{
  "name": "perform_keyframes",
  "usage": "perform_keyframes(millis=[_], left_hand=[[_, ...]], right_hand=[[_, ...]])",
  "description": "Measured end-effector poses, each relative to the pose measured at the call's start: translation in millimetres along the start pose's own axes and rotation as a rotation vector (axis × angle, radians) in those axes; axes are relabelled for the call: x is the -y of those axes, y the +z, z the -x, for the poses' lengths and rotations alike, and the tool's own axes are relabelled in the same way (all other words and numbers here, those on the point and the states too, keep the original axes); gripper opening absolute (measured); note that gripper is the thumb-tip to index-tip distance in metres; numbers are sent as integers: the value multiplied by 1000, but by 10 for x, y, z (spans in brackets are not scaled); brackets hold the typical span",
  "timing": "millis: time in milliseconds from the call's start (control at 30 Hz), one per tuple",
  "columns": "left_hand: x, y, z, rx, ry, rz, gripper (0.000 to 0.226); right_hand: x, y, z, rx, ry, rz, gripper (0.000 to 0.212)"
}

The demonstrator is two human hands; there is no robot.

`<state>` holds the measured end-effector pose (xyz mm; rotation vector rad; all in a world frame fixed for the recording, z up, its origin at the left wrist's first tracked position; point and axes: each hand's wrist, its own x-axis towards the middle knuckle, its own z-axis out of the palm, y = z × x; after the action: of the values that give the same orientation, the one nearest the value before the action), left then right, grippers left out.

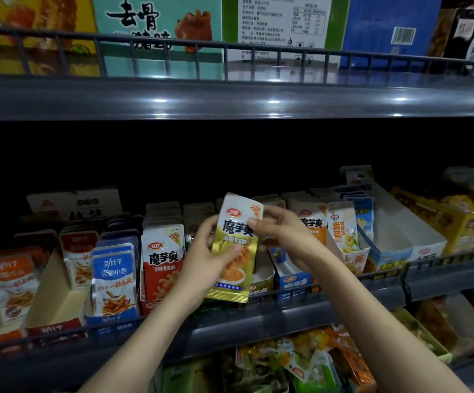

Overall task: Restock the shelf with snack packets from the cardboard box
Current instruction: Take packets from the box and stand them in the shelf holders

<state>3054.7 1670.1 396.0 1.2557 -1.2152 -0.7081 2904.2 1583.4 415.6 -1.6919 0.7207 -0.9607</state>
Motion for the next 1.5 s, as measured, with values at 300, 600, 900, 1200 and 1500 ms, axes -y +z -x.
perform_keyframes(millis=[300,600,900,1200,1500], left_hand=[[33,-116,105,-129,99,-565,50],[353,2,297,-147,74,-880,51],[425,101,208,-157,57,-1010,62],[451,116,208,-151,60,-1017,61],[423,106,227,-127,34,-1003,60]], right_hand=[[-36,-196,-27,-271,-160,-51,13],[-453,-9,-245,-245,-48,190,9],[-514,56,-325,-286,5,323,15],[-603,113,-413,-386,-36,470,37],[-562,88,-286,-446,0,390,42]])
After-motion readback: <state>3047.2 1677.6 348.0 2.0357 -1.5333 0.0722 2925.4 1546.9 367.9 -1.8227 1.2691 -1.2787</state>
